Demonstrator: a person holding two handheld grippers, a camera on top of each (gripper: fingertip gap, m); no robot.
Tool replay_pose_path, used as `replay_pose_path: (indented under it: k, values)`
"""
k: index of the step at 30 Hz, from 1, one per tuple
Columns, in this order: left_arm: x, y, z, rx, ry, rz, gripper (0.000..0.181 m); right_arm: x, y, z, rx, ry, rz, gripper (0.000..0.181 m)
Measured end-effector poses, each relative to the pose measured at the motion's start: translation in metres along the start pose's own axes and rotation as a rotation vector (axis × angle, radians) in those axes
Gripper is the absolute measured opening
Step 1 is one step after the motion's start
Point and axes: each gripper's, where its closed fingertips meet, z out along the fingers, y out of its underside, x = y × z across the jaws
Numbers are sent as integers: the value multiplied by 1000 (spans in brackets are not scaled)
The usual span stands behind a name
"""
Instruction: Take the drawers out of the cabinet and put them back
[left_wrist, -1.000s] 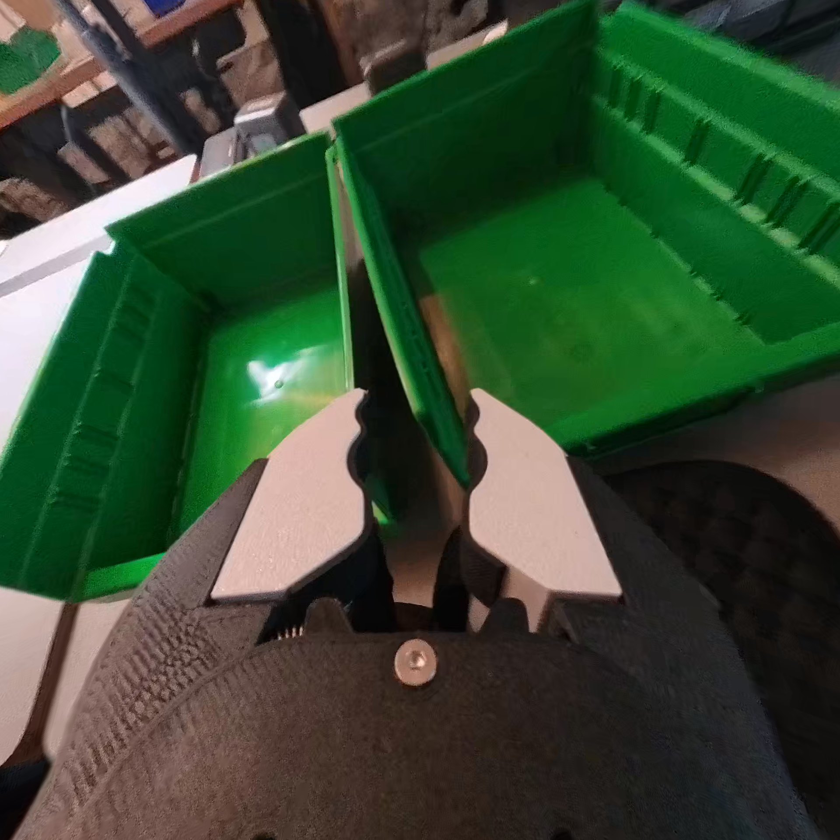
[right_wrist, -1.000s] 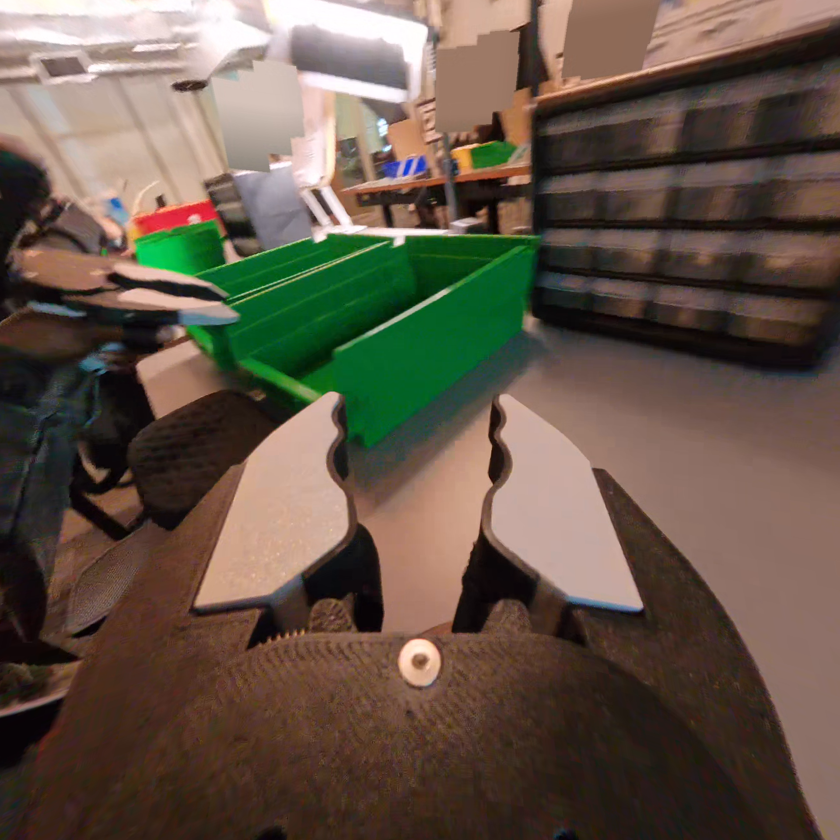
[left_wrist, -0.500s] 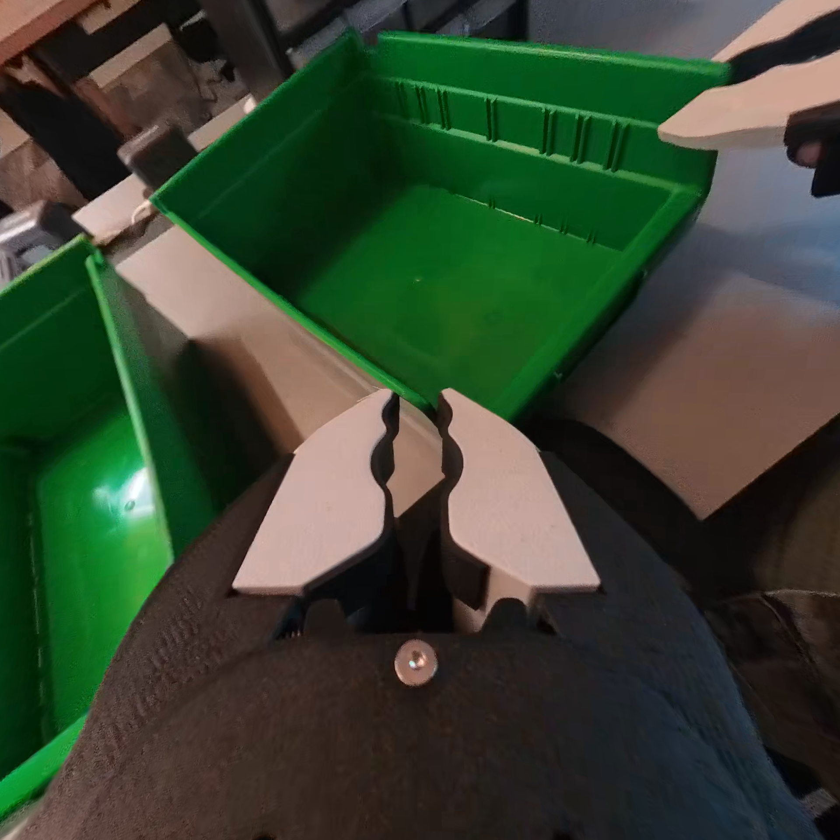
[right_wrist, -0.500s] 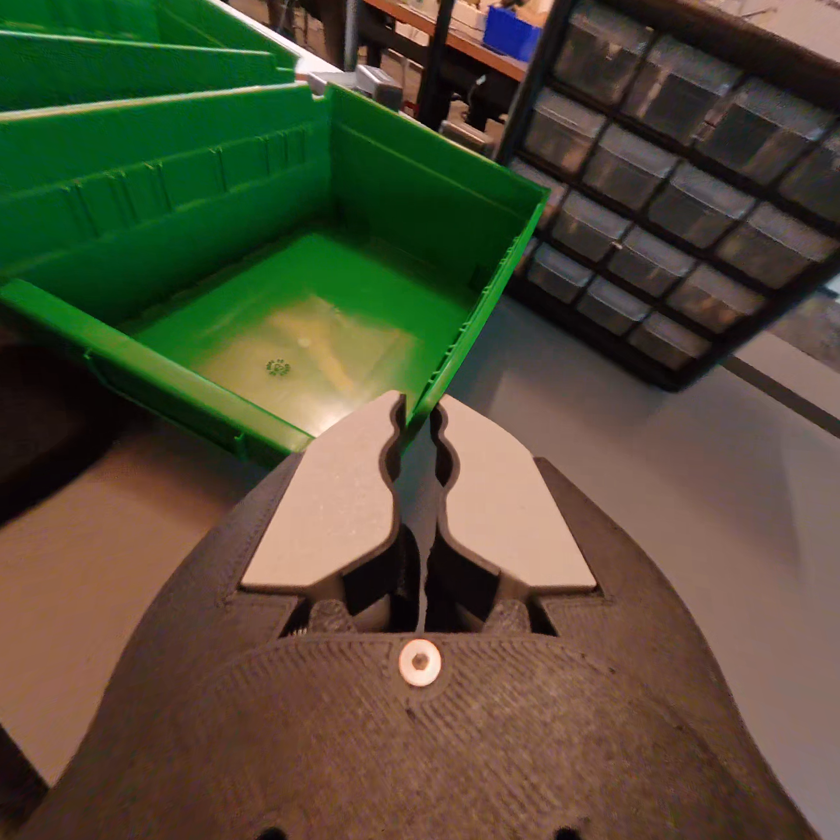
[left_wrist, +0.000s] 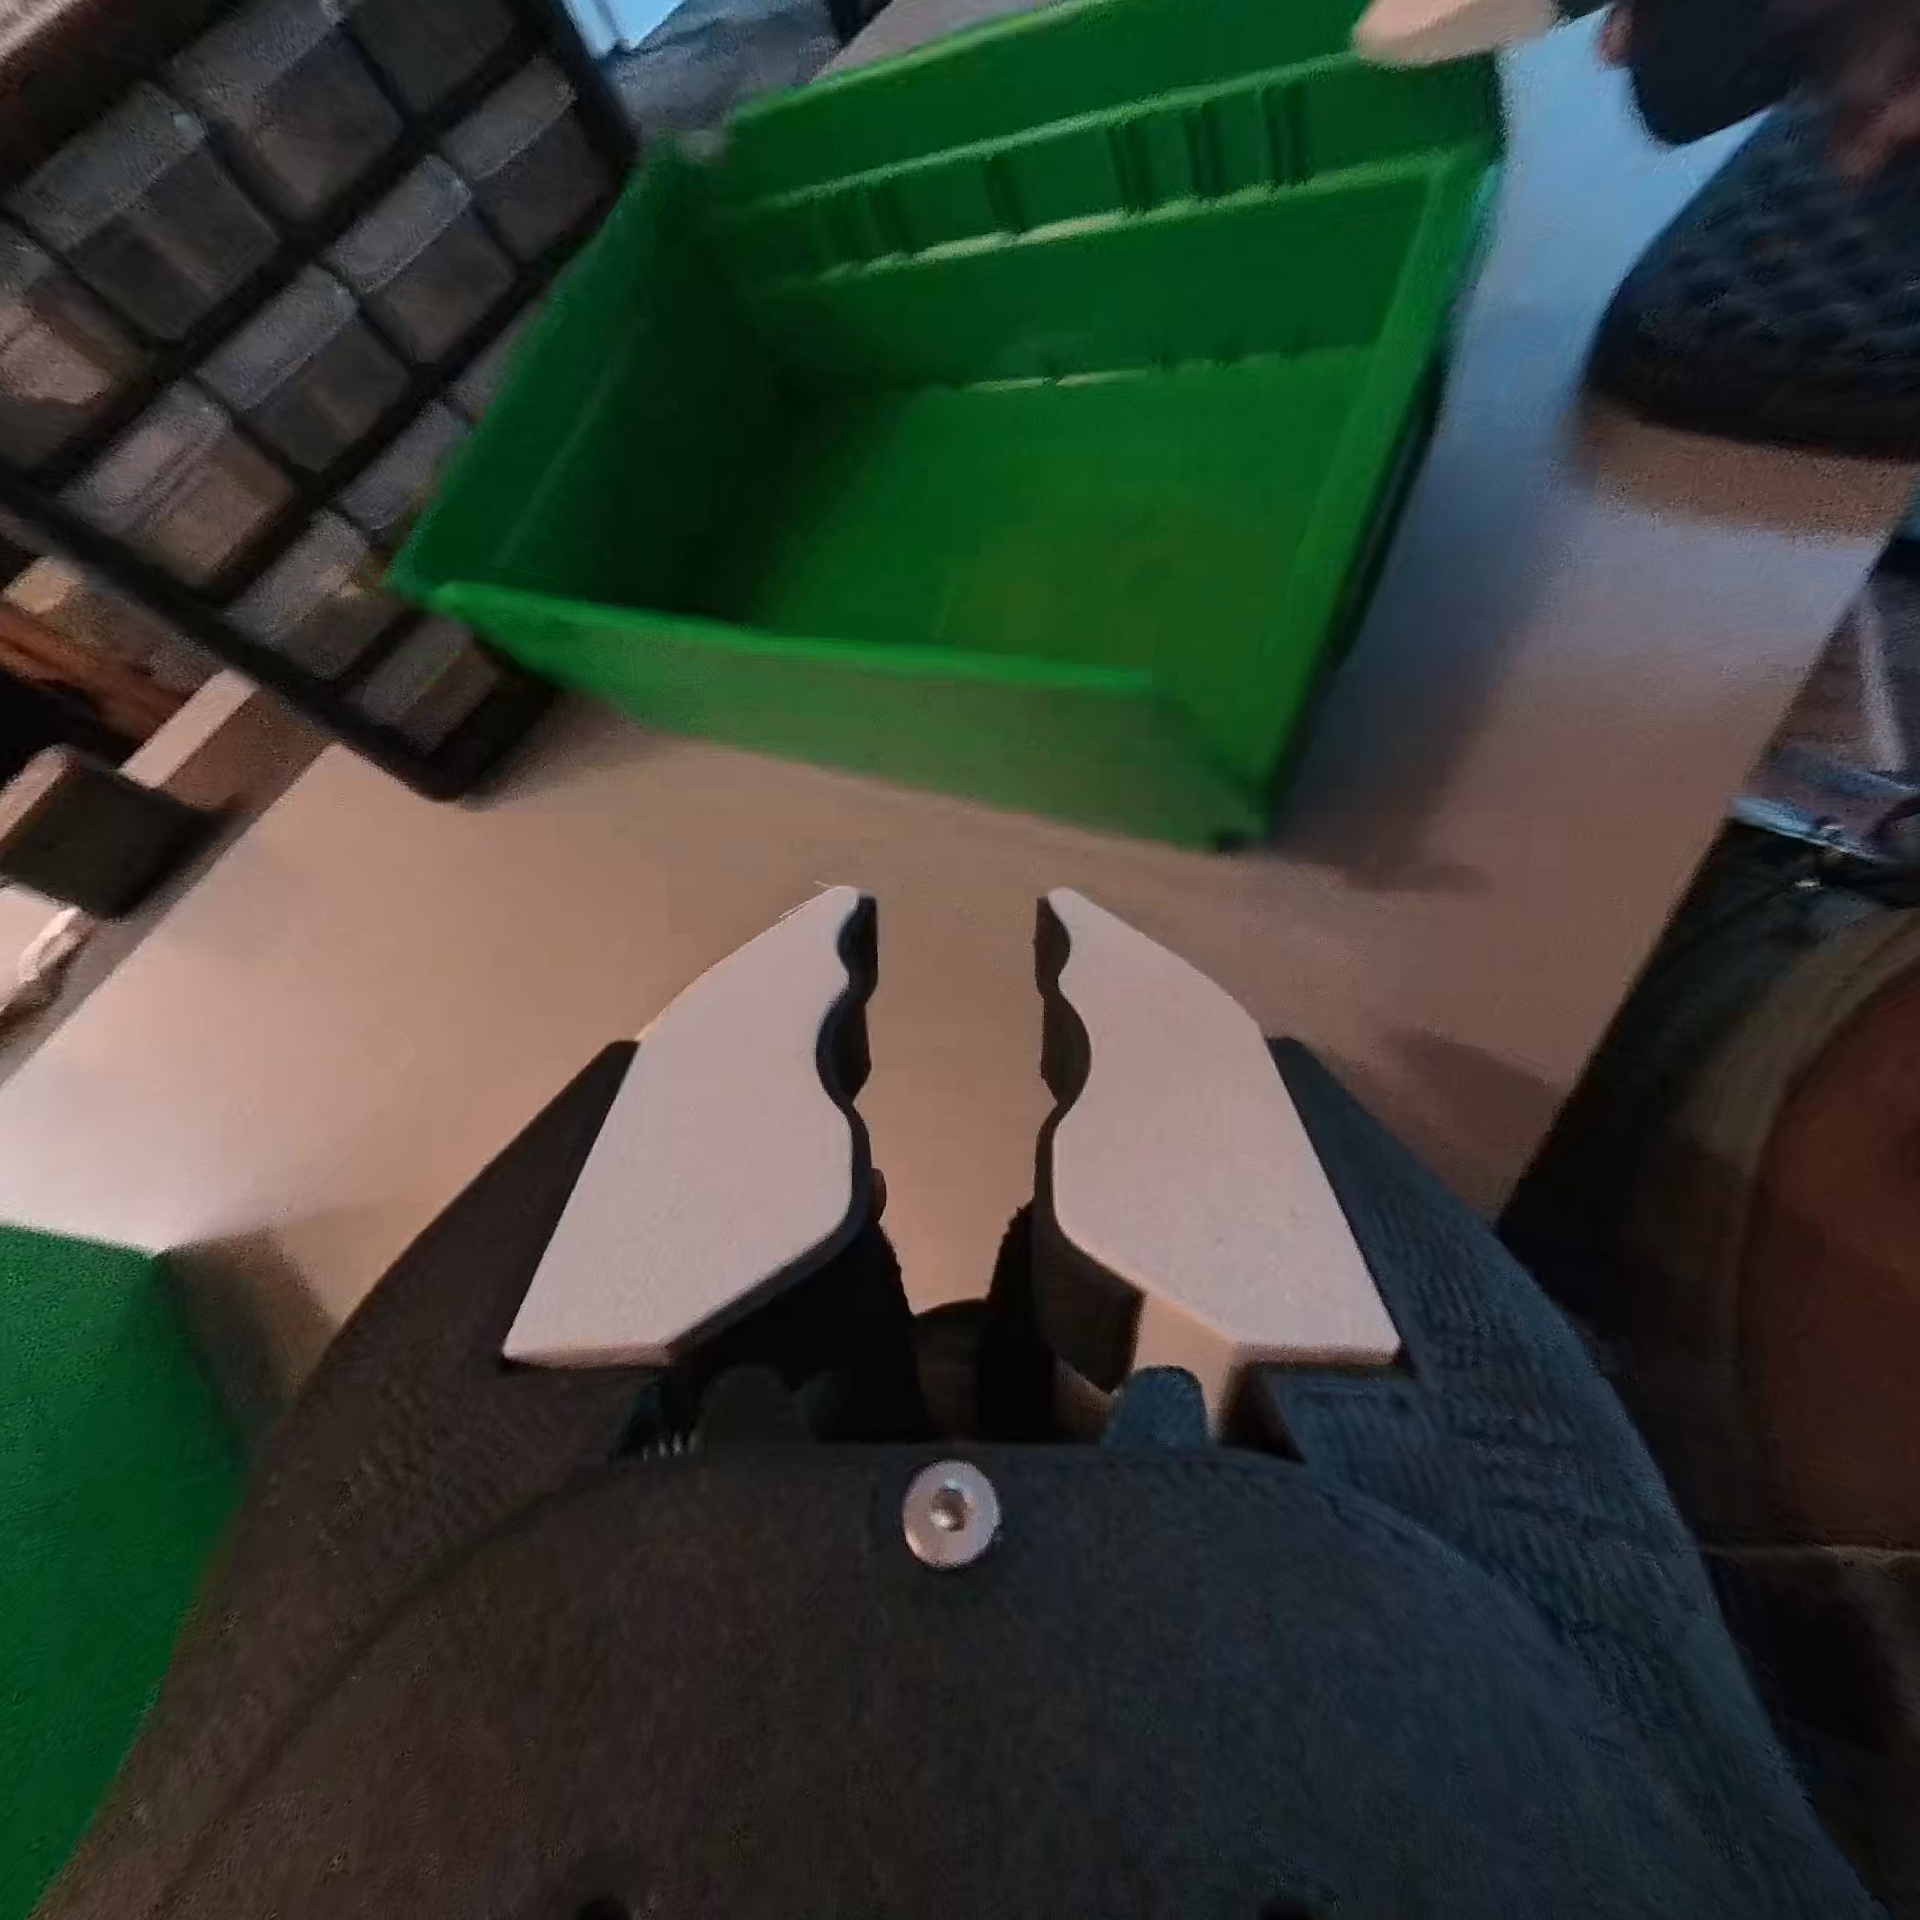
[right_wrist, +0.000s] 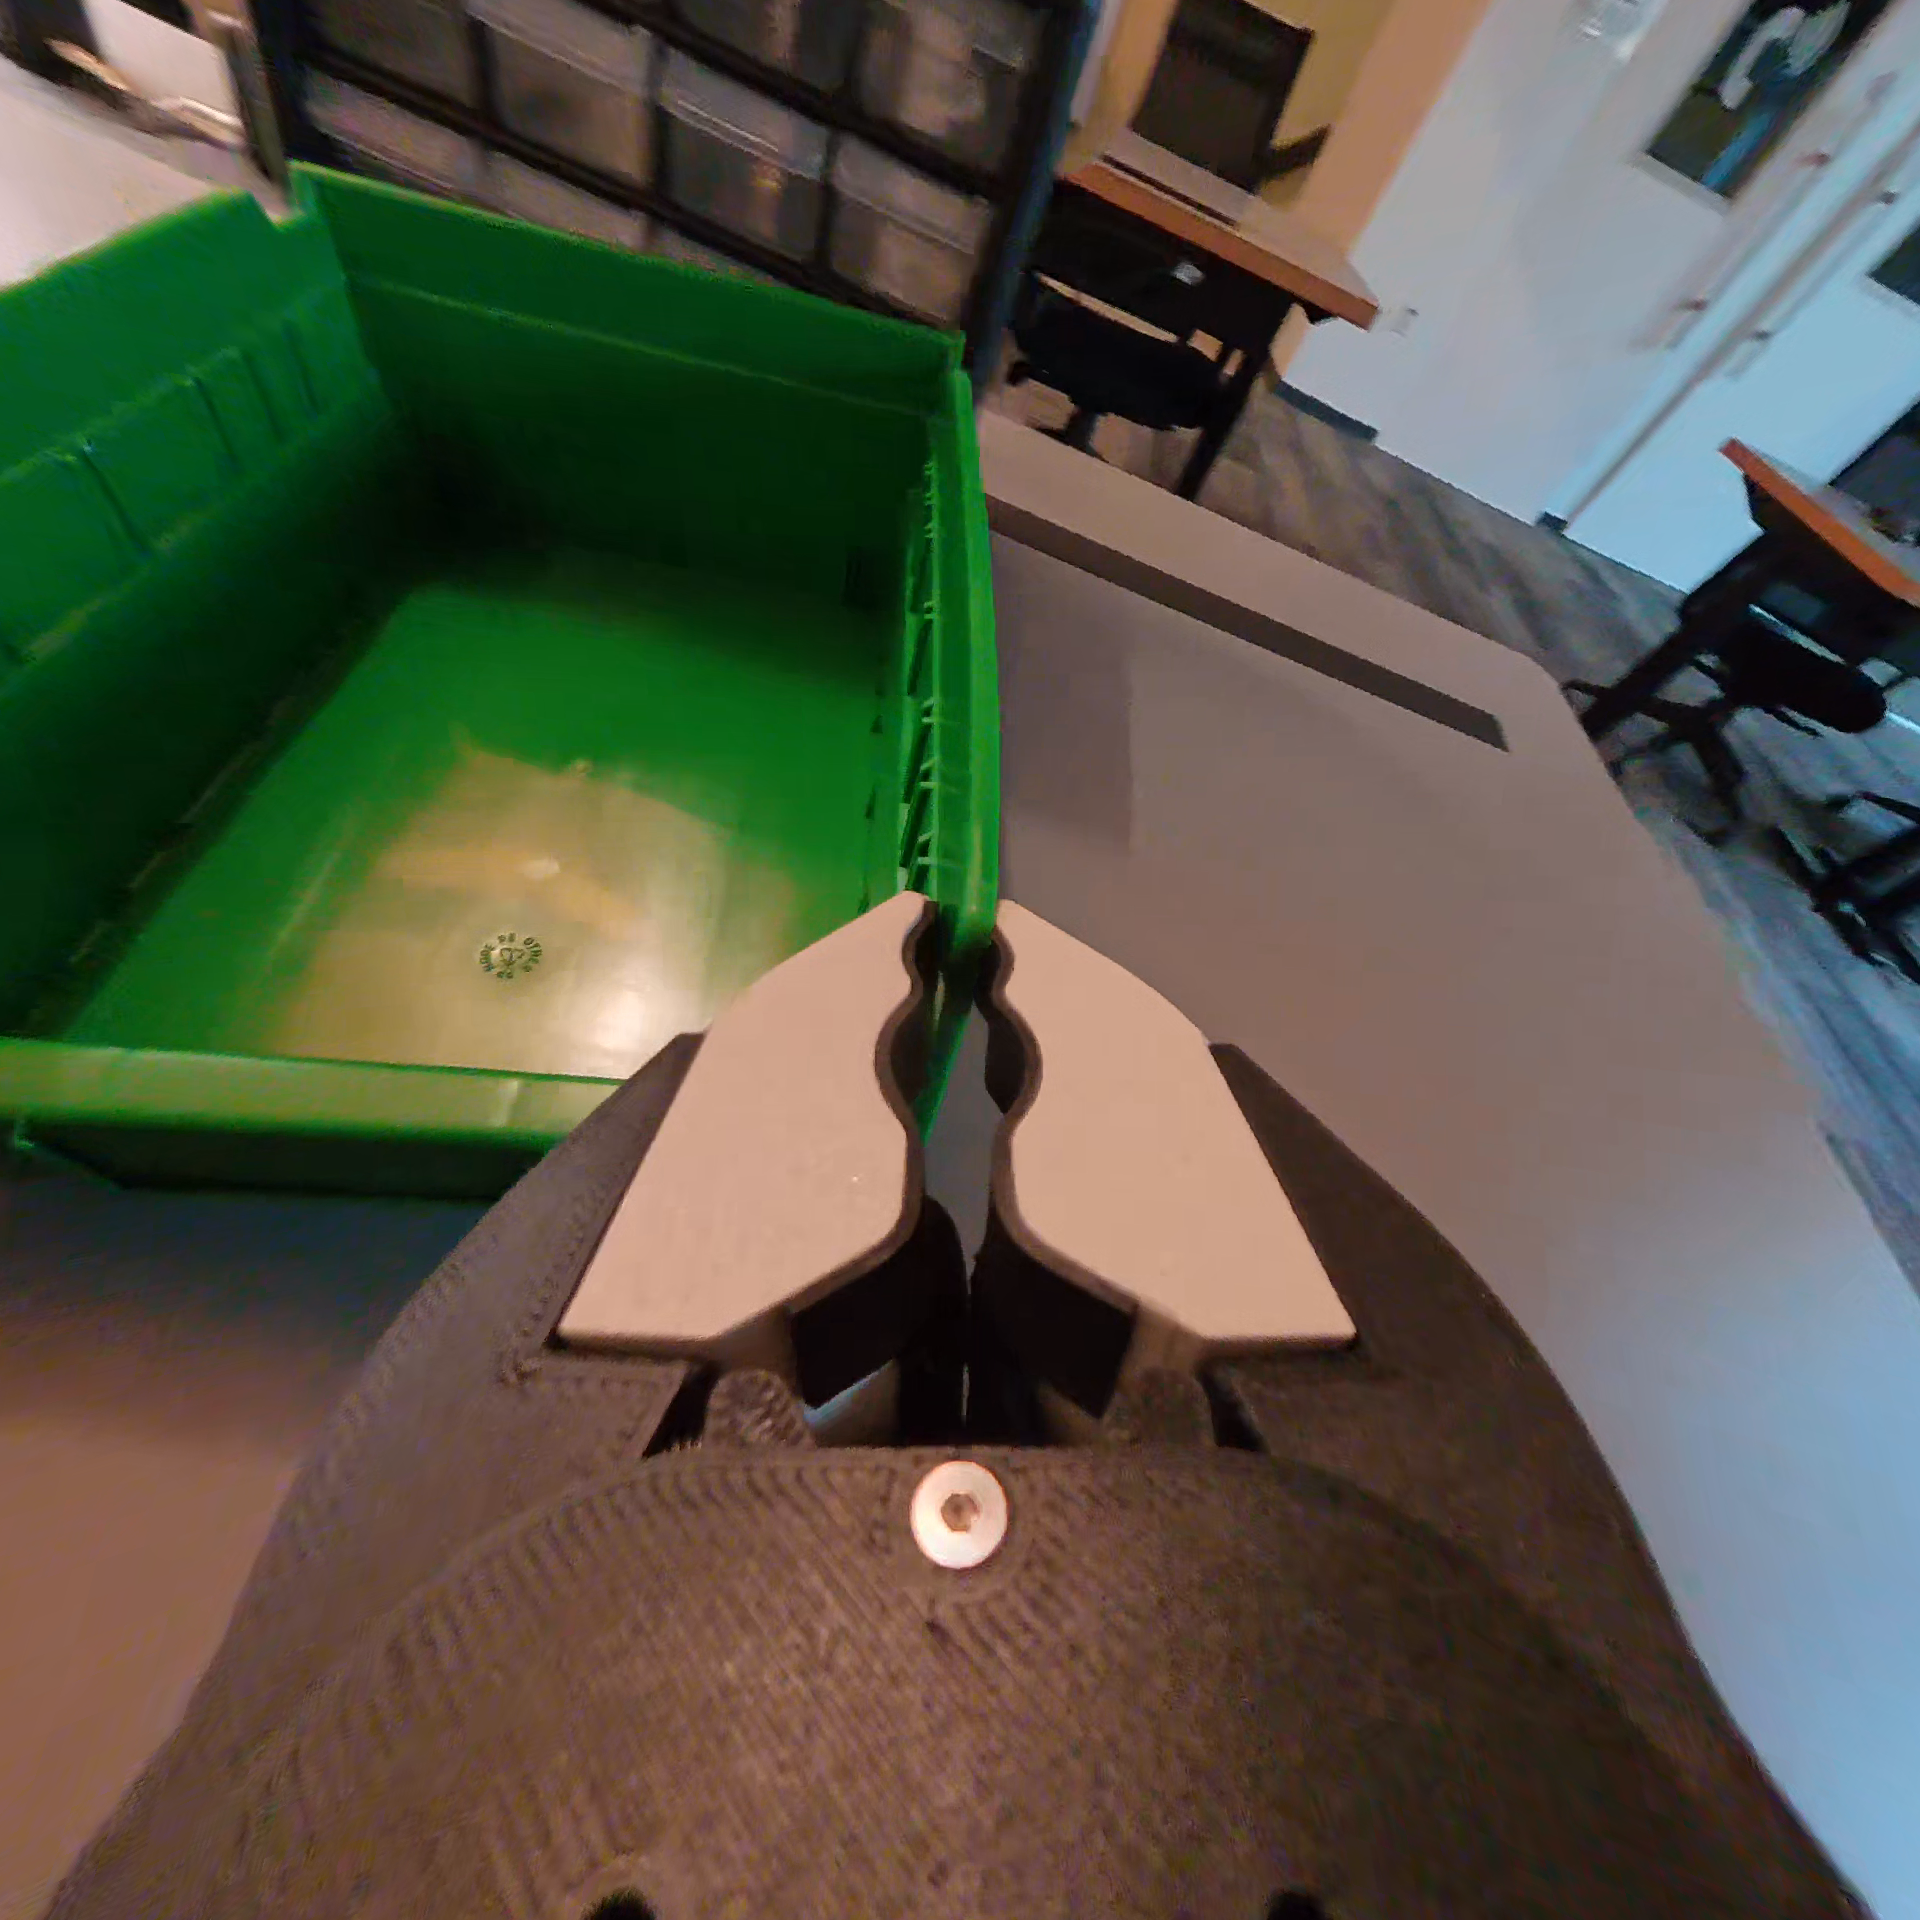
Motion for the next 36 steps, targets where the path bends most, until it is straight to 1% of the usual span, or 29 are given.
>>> replay_pose_path:
  k: [1,4,6,11,13,16,18,20,21,22,24,26,30,32,36]
  values:
    - [-10,2,-4,4,-37,-19,29,11,4,-1,-10,25,8,5]
    - [-48,8,-24,39,-177,-108,31,46,14,-5,-38,110,38,6]
    - [-76,19,-44,28,-301,-126,34,70,23,-8,-60,173,51,6]
    - [-141,58,-111,-37,-647,-185,44,120,51,-14,-106,261,94,6]
    - [-155,78,-129,-78,-712,-239,50,138,64,-16,-120,289,94,7]
    - [-165,107,-137,-150,-742,-301,54,165,86,-20,-154,328,133,8]
    - [-167,121,-133,-179,-728,-341,54,180,96,-24,-147,336,110,9]
    - [-167,131,-125,-204,-704,-359,54,189,101,-25,-106,294,88,8]
    - [-167,135,-121,-217,-691,-363,51,194,103,-26,-87,276,87,8]
    - [-167,137,-117,-220,-685,-358,43,200,105,-27,-64,262,94,8]
    - [-167,137,-109,-205,-676,-341,21,211,110,-29,-33,238,100,8]
    - [-170,135,-107,-187,-703,-328,5,222,115,-31,-20,234,104,8]
    - [-159,122,-92,-133,-616,-307,7,237,122,-37,-39,247,96,9]
    - [-158,121,-91,-135,-619,-305,7,244,125,-39,-48,283,93,11]
    - [-157,121,-92,-151,-612,-230,7,246,127,-41,-41,298,102,10]
